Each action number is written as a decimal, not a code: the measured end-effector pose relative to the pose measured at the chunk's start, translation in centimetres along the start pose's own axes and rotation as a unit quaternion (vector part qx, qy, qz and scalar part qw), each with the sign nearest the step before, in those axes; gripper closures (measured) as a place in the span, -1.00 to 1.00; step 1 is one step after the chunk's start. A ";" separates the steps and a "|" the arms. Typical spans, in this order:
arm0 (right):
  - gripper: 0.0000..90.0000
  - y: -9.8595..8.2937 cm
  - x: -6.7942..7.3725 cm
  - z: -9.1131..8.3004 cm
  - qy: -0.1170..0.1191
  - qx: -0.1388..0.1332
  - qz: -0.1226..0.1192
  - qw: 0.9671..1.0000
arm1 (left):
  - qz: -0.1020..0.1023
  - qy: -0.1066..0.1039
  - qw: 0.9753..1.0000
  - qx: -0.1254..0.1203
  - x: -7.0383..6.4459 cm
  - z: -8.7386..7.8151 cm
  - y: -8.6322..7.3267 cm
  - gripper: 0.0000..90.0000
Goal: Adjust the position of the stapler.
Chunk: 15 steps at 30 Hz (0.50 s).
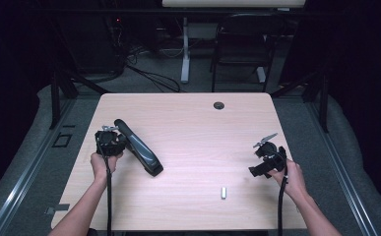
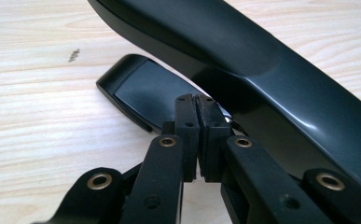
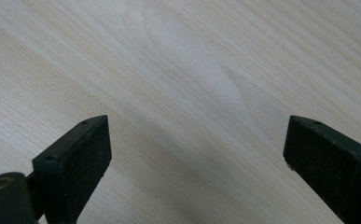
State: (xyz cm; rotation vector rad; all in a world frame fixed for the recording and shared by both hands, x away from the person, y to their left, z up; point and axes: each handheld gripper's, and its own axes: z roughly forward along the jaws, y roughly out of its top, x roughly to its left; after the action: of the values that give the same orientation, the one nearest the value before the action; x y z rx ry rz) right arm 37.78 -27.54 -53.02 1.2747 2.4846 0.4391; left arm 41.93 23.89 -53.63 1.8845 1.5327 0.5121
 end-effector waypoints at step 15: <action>-0.84 0.0 0.1 0.0 -0.003 0.003 -0.005 1.000 | 0.020 -0.016 1.000 0.018 -1.0 0.7 -0.1 1.00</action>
State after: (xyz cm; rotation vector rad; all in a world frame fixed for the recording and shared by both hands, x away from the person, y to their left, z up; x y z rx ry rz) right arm 37.75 -27.48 -53.07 1.2636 2.4882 0.4252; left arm 42.07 22.73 -54.04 1.9452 1.4963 0.4733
